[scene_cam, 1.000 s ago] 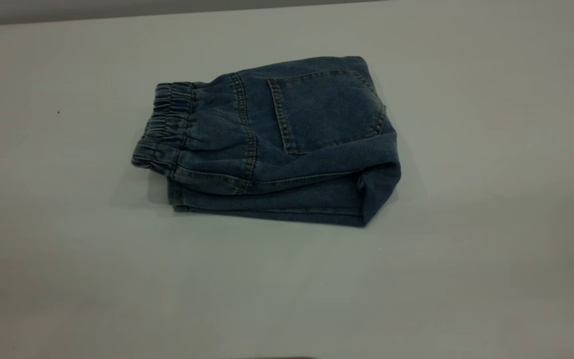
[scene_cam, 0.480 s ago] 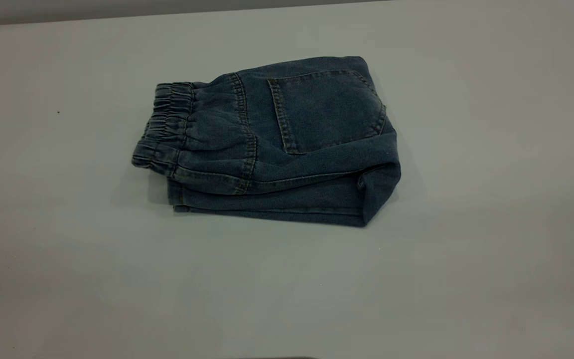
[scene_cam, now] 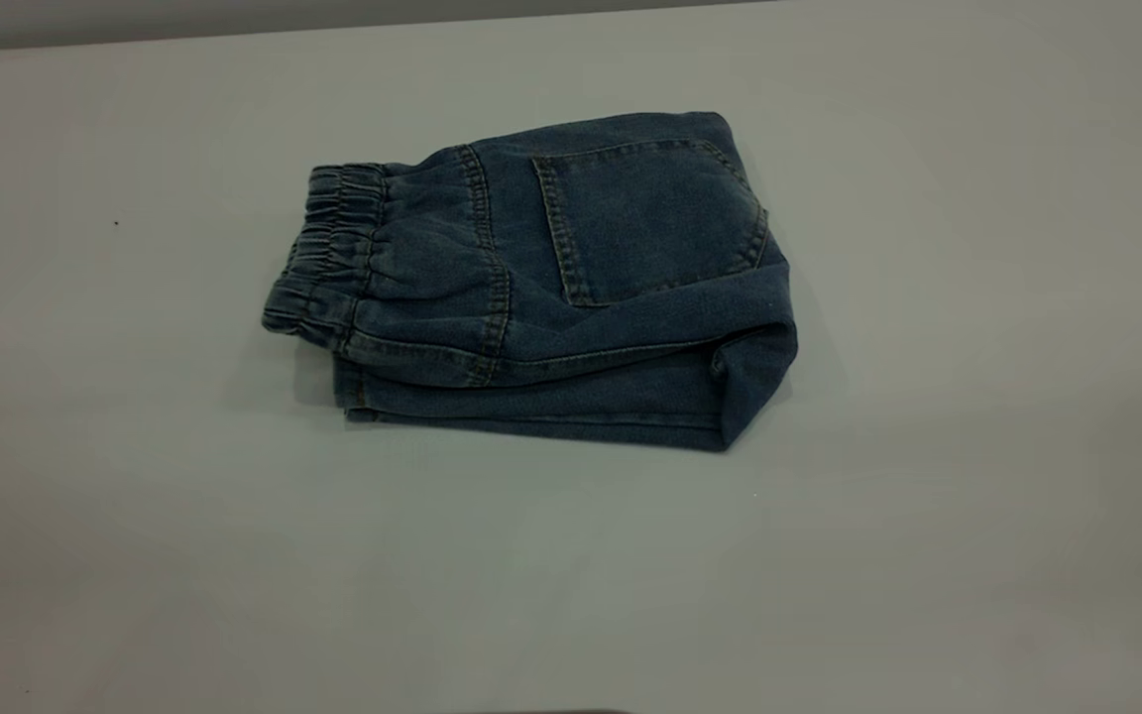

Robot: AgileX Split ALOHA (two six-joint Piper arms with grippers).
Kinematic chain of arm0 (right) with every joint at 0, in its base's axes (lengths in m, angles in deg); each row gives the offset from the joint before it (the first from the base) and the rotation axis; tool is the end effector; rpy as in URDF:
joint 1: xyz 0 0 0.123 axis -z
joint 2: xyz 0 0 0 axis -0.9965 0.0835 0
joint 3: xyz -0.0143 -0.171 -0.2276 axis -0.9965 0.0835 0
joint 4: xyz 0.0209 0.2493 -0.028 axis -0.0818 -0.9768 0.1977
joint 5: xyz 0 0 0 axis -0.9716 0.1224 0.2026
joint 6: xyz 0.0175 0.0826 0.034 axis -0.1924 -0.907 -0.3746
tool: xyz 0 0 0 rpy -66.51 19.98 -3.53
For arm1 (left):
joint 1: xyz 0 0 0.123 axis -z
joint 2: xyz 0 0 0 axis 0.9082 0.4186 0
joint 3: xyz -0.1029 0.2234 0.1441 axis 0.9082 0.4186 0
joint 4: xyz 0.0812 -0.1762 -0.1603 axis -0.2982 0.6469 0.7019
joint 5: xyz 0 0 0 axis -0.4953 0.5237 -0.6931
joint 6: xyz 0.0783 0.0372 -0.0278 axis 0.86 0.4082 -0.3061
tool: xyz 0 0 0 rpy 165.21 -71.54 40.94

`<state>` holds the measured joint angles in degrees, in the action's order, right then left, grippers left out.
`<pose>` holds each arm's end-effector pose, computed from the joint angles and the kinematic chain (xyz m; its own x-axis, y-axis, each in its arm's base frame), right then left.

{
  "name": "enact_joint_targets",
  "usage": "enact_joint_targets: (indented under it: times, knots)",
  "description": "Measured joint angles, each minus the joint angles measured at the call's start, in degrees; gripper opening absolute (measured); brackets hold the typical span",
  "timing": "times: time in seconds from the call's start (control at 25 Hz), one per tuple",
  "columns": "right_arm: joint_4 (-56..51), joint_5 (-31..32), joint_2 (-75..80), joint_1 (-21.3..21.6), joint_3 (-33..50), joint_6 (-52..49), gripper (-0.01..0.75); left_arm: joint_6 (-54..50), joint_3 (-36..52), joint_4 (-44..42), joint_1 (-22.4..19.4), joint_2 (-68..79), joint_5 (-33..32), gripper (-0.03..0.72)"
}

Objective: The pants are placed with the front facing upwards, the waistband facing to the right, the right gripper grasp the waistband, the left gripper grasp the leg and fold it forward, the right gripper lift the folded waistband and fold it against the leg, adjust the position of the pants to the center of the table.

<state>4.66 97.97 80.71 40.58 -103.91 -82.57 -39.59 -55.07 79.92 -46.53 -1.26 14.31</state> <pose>0.0244 0.0385 0.2572 -0.6202 -0.4956 -0.6081 -0.6985 0.7016 0.1405 0.0439 -0.0197 0.2626 -0.7406 0.2662 -0.6170 0.3609 0.9321 -0.0311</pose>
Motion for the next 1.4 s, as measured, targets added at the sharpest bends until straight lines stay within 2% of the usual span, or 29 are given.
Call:
enact_joint_targets:
  times: [0.12, 0.2, 0.32, 0.52, 0.68, 0.84, 1.4]
  knots:
    - [0.0, 0.0, 0.0, 0.1, 0.0, 0.0, 0.463, 0.0, 0.0, 0.0, -0.1, -0.1, 0.0, 0.44]
    - [-0.5, 0.0, -0.1, 2.4, 0.0, 0.1, 0.463, 0.0, 0.0, 0.0, -1.1, -0.4, 0.0, 0.44]
    - [-1.3, 0.0, -0.7, 10.7, 0.0, 0.1, 0.463, 0.0, 0.0, 0.0, -4.4, -2.0, 0.0, 0.44]
    - [-1.5, 0.0, -3.8, 28.4, 0.0, 0.1, 0.463, 0.0, 0.0, 0.0, -12.3, -7.0, 0.0, 0.44]
    - [-1.5, 0.1, -9.5, 36.5, 0.0, 0.1, 0.463, 0.0, 0.0, 0.0, -16.1, -11.5, -0.1, 0.44]
    - [-1.5, 0.5, -15.4, 39.6, 0.0, 0.0, 0.463, 0.0, 0.0, 0.0, -17.0, -16.0, -0.4, 0.44]
    - [-1.7, 0.8, -20.5, 39.7, 0.0, 0.1, 0.463, 0.0, 0.0, 0.0, -17.0, -22.3, -0.8, 0.44]
